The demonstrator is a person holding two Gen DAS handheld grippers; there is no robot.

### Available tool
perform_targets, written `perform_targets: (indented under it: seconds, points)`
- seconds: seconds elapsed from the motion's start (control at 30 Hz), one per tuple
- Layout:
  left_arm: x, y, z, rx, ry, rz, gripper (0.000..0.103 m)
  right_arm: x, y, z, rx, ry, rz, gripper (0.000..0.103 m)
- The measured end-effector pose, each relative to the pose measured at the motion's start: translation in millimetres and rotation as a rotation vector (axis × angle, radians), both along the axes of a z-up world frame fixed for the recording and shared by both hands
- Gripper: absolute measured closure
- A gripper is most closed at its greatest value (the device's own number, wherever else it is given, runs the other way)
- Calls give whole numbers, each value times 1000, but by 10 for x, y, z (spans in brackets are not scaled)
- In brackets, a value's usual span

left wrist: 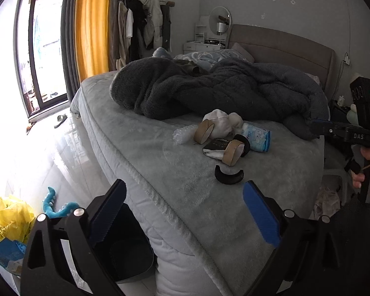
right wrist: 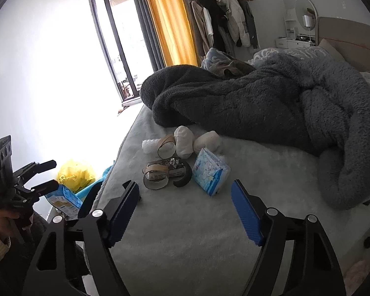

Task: Collect trash
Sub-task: 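Move the right tool to the blue tissue pack and close on it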

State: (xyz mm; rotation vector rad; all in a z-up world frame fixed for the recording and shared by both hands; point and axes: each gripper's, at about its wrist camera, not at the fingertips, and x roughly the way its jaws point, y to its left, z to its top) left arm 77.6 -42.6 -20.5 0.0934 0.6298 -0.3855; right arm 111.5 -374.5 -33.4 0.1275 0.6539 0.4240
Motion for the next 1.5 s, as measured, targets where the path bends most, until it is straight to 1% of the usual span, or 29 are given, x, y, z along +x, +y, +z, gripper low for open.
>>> perform_targets:
  seconds: [0.13,0.27,0.37,0.47,0.53,0.6,0.9,1.03,1.07,1.1,1.17,1.3,1.4,1.5]
  points:
    - [164,-45,-100,8,26,-42,12,271,-27,-183,-5,43,21,35]
    - [319,-94,-229,-1,53,-81,12,499,-73,-335,2,78,36,40]
    - [437,-180,-333,-9,80,-116,13,640,-119,-427,11,91,47,42]
    - [522,-294,-397,-6,95,-153,13,786,-157,-534,-3,100,56,46]
    - [577,-386,-439,1,101,-179,13,882,-217,-601,41,111,68,49]
    - [631,-460,-486,4,109,-197,13,951,-252,-642,63,115,79,50]
    - [814,-702,-634,-33,144,-257,14,1160,-271,-739,103,132,147,50]
    - [878,-800,-706,-34,166,-257,22,1210,-268,-766,119,140,169,50]
    - [890,-822,-723,-31,171,-257,26,1210,-262,-760,121,138,174,54]
    - [895,-843,-736,-25,173,-255,27,1207,-258,-748,120,133,177,56]
    - [906,-872,-754,-22,173,-254,34,1200,-253,-716,122,123,184,61]
    - [943,-886,-800,-31,194,-253,35,1198,-222,-669,132,118,198,64]
    - [944,-896,-821,-21,199,-253,35,1234,-143,-660,126,125,214,70]
    - [952,-920,-843,-10,203,-257,38,1263,-25,-686,98,142,232,76]
